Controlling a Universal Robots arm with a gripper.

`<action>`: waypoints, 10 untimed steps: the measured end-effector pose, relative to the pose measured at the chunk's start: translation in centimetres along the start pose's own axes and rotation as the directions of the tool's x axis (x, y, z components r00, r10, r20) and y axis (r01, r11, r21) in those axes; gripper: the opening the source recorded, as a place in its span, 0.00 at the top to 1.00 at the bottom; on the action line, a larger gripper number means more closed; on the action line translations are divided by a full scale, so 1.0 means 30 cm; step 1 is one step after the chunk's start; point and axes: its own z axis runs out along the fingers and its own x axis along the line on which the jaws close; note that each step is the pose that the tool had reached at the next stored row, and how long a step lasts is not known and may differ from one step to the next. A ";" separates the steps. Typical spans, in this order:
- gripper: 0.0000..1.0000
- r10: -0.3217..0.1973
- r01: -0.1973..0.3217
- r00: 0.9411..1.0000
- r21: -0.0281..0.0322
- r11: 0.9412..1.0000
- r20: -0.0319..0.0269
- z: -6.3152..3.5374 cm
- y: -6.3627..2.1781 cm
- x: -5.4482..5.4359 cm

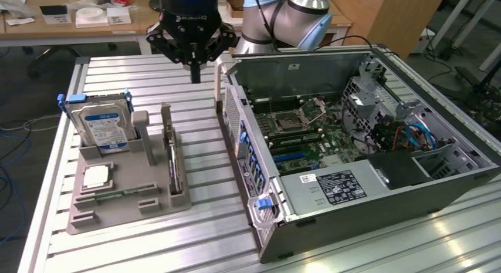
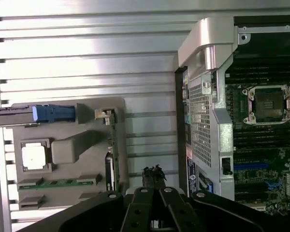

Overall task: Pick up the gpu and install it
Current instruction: 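Reach for the gpu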

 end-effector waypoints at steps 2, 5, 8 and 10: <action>0.89 0.000 0.000 1.000 0.000 1.000 0.000 0.000 -0.001 0.017; 0.89 -0.001 0.001 1.000 0.000 1.000 0.000 -0.001 -0.004 0.043; 0.89 -0.001 0.001 1.000 0.000 1.000 0.000 -0.002 -0.005 0.069; 0.89 -0.002 0.002 1.000 0.000 1.000 0.000 -0.002 -0.007 0.086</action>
